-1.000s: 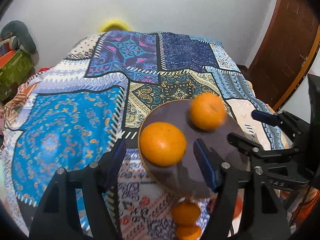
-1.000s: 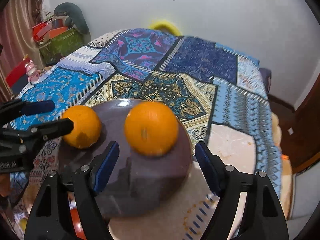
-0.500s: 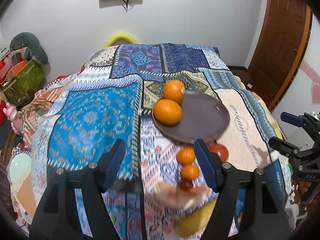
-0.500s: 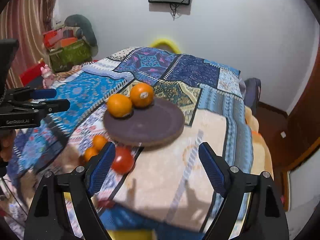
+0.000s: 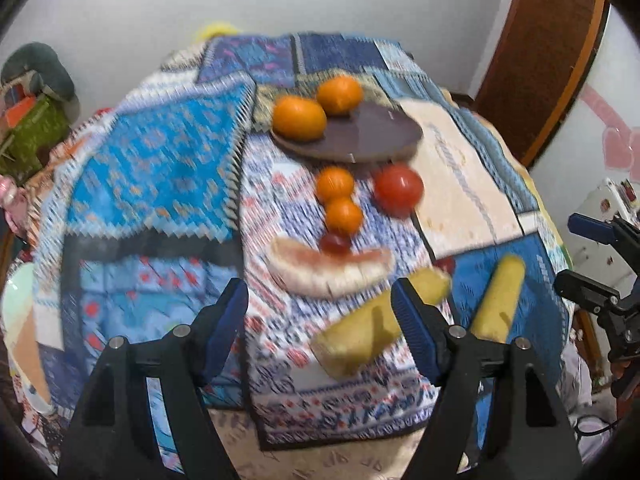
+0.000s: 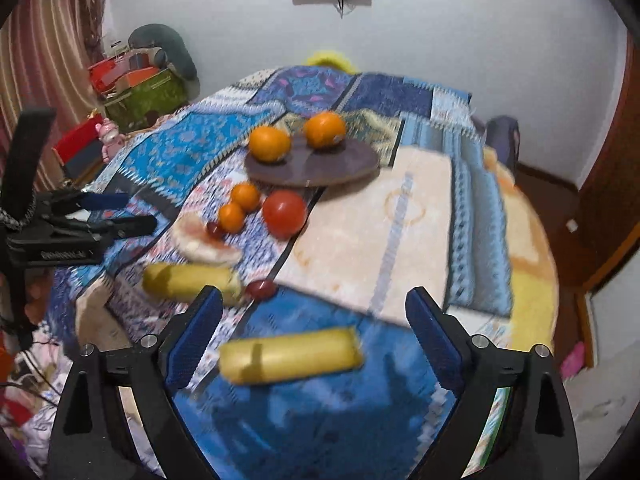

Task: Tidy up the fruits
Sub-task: 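Move the right tool to a yellow cylinder while the left tool grasps another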

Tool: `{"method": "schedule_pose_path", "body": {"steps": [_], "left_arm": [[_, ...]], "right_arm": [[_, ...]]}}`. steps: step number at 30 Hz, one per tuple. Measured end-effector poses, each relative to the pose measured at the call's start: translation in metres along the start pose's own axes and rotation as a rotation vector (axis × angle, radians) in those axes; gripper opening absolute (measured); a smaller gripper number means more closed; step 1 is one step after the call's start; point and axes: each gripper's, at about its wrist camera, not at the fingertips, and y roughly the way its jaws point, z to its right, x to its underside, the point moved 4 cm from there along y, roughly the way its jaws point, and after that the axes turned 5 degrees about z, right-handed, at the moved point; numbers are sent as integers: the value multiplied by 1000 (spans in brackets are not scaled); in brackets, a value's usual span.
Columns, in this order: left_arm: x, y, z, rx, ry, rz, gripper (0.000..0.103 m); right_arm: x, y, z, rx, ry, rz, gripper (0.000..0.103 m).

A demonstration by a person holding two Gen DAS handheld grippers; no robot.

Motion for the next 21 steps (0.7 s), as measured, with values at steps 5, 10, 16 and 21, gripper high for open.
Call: {"method": "schedule_pose_path", "body": {"steps": [5, 10, 16, 21], "left_arm": [[21, 15, 9, 20, 27, -55, 74], [27, 24, 12, 49, 19, -82, 74], [29, 31, 22, 76, 22, -89, 70], [32, 26, 31, 76, 48, -91, 57]], "right_arm": [[27, 16, -10, -54, 35, -97, 94], [42, 35, -20, -93, 34, -178, 94], [53, 49, -21, -57, 9, -198, 96], [48, 46, -1, -38, 9, -163, 78]]}}
